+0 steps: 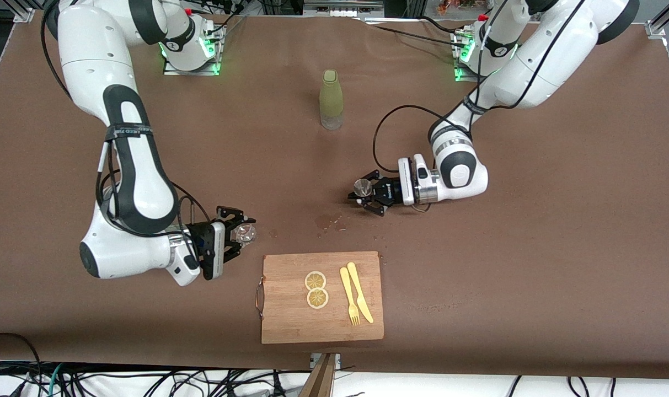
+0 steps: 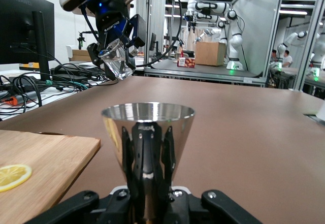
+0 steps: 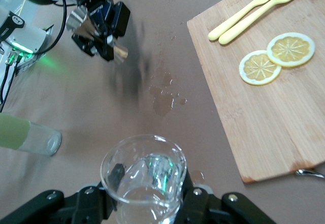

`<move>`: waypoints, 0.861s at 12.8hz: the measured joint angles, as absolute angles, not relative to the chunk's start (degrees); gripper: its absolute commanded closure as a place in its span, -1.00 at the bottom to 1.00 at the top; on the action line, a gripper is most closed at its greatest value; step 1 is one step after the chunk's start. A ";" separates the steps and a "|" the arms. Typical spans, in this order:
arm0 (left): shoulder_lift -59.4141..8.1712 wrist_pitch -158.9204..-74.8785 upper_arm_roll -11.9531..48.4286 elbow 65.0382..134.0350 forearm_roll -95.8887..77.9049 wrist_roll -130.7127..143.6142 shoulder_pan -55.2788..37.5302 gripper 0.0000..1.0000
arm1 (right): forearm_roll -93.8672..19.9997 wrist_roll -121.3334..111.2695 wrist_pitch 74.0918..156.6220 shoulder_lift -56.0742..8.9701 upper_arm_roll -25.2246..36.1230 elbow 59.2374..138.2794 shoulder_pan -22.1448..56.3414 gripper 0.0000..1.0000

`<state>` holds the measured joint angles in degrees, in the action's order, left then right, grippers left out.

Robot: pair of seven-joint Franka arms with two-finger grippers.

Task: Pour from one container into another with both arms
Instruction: 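Lift the glass cup with the right gripper while the left gripper brings the steel cup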

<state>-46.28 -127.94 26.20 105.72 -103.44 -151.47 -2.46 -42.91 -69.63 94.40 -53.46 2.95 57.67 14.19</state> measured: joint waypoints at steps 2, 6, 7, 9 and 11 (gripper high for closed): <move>-48.29 -128.69 26.08 103.60 -105.22 -151.38 -4.05 1.00 | -40.27 -66.16 95.35 -53.23 2.98 57.28 16.11 0.26; -52.03 -129.09 25.47 99.45 -105.39 -150.72 -5.41 1.00 | -36.46 -59.99 97.89 -52.95 3.05 56.95 20.47 0.26; -52.56 -129.84 25.16 98.69 -105.74 -150.63 -6.14 1.00 | -36.10 -58.97 98.03 -52.93 3.09 56.93 21.27 0.26; -52.90 -132.15 24.75 97.65 -107.16 -150.46 -7.57 1.00 | -35.17 -56.80 98.85 -52.83 3.19 56.79 22.94 0.26; -53.11 -133.85 24.69 96.67 -108.07 -150.15 -8.56 1.00 | -33.99 -53.90 99.77 -52.74 3.35 56.59 24.96 0.26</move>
<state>-53.11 -133.85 24.69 96.67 -108.07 -150.15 -8.56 -33.99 -53.90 99.77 -52.74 3.35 56.59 24.96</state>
